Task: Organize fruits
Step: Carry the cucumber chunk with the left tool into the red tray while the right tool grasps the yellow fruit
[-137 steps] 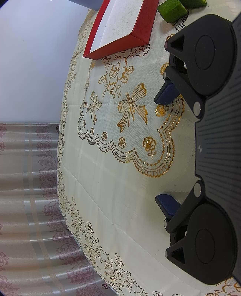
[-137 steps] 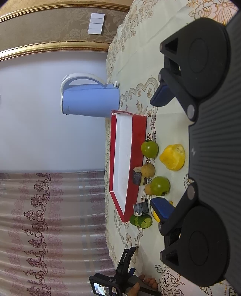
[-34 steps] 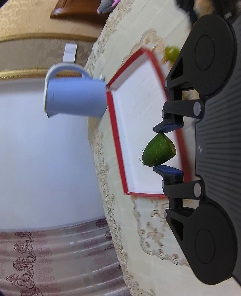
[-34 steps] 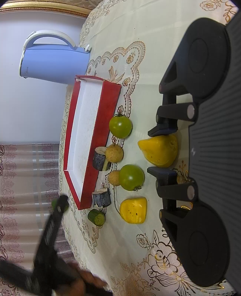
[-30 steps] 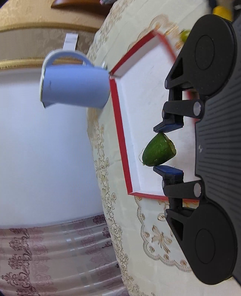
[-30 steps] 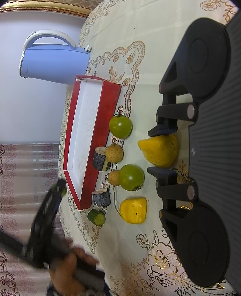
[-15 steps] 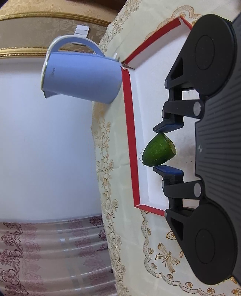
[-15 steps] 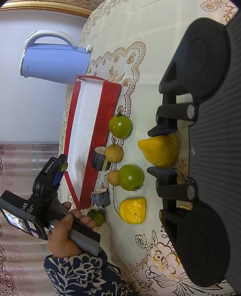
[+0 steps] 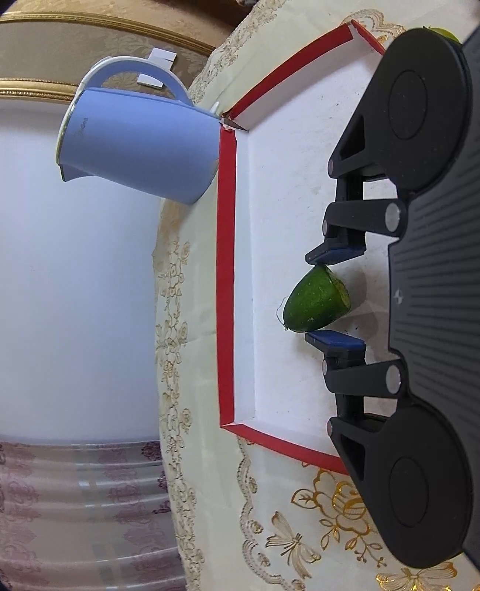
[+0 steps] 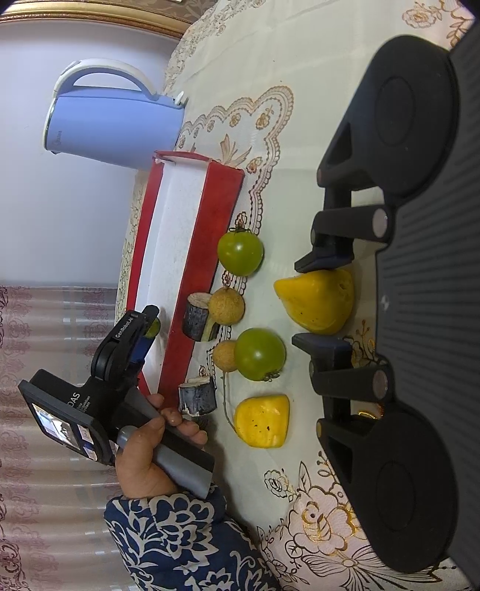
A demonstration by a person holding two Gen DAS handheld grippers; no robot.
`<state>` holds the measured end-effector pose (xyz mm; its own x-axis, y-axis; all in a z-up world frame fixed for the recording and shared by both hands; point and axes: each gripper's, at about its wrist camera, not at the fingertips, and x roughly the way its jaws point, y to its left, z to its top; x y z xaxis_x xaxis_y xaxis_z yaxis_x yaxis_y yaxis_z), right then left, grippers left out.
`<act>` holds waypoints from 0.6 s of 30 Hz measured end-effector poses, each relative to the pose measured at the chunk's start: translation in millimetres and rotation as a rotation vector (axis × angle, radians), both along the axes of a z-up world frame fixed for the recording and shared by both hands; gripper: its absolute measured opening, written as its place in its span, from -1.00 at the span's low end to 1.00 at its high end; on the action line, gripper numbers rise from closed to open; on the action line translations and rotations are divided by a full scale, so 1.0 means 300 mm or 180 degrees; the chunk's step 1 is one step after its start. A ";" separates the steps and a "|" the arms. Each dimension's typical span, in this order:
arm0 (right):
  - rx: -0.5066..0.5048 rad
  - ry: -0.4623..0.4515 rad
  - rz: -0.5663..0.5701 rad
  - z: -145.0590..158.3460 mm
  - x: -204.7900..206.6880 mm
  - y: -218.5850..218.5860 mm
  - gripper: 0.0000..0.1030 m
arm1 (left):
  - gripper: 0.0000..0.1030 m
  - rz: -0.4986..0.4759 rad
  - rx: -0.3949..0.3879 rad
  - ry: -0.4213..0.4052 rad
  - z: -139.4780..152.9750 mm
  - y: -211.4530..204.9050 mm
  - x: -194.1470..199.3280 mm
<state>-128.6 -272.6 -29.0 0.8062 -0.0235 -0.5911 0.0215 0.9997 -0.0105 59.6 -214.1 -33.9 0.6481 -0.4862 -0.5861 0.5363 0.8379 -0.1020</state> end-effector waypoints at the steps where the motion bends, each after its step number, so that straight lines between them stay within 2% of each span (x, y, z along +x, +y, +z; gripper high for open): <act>1: -0.0005 0.0000 -0.0003 0.001 -0.001 0.000 -0.36 | -0.27 0.0010 0.0012 0.0020 -0.001 -0.001 0.003; 9: -0.0095 0.0038 -0.0047 0.024 0.004 0.017 -0.37 | -0.27 0.0028 0.0105 0.0098 -0.010 -0.008 0.015; 18: -0.0193 -0.0045 -0.0030 0.106 0.020 0.035 -0.37 | -0.27 0.0026 0.0097 0.0106 -0.011 -0.011 0.015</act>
<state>-122.5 -262.1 2.7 0.8141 -0.0666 -0.5768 0.0315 0.9970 -0.0705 64.2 -217.4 -37.1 0.6319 -0.4626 -0.6219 0.5261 0.8452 -0.0941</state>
